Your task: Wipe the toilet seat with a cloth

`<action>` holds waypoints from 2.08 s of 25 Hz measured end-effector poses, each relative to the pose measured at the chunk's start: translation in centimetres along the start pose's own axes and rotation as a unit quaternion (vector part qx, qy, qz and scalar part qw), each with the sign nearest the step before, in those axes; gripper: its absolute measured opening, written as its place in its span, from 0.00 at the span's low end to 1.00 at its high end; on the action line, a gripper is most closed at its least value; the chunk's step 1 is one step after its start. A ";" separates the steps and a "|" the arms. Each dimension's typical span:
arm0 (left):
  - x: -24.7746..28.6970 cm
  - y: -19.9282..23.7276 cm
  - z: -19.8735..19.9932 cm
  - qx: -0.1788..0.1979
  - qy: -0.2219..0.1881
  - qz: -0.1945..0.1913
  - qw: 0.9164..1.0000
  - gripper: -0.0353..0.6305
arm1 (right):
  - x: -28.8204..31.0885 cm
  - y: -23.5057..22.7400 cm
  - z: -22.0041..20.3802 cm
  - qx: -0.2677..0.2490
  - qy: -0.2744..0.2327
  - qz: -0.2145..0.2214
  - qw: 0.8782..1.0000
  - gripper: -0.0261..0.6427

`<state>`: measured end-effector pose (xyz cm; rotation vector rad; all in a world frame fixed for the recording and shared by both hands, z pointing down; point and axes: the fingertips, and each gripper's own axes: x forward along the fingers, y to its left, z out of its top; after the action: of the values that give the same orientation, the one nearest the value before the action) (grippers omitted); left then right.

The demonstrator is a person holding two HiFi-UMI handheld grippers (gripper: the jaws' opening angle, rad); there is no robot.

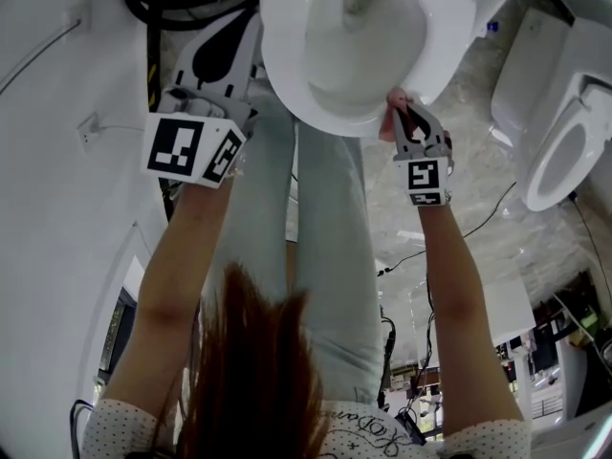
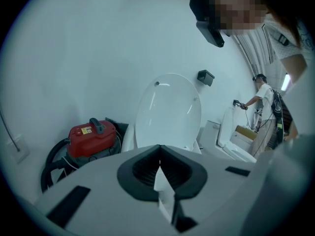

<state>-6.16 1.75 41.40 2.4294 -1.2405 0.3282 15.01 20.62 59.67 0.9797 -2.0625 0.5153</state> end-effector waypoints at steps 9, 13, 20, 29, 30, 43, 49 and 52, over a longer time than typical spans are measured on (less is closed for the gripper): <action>0.1 0.9 0.7 0.007 -0.005 -0.010 1.000 0.06 | -0.1 1.8 0.0 0.021 -0.001 -0.015 1.000 0.11; -0.2 1.1 0.6 0.008 -0.006 -0.016 1.000 0.06 | -0.1 2.4 -0.1 0.028 0.000 -0.023 0.999 0.11; -1.3 1.6 -0.6 0.009 0.007 -0.036 0.999 0.06 | 0.1 4.0 -0.1 0.046 0.003 -0.043 0.998 0.11; -2.0 2.7 -1.0 0.018 0.017 -0.066 0.998 0.06 | 0.6 6.3 0.2 0.079 0.004 -0.076 0.994 0.11; -2.0 2.8 -1.0 0.020 0.018 -0.070 0.997 0.06 | 0.6 6.6 0.2 0.083 0.004 -0.079 0.993 0.11; -3.2 5.3 -1.3 0.028 0.028 -0.103 0.994 0.06 | 3.3 10.0 2.5 0.127 0.001 -0.113 0.985 0.11; -2.9 5.2 -1.2 0.031 0.034 -0.118 0.992 0.06 | 3.6 11.0 3.5 0.132 -0.003 -0.124 0.983 0.11; -2.9 4.9 -1.0 0.032 0.034 -0.125 0.991 0.06 | 3.7 11.5 4.0 0.138 -0.008 -0.130 0.982 0.11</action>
<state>-11.91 1.69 42.38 2.5696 -0.8961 0.3794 2.62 23.45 59.79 1.3965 -1.8697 0.6668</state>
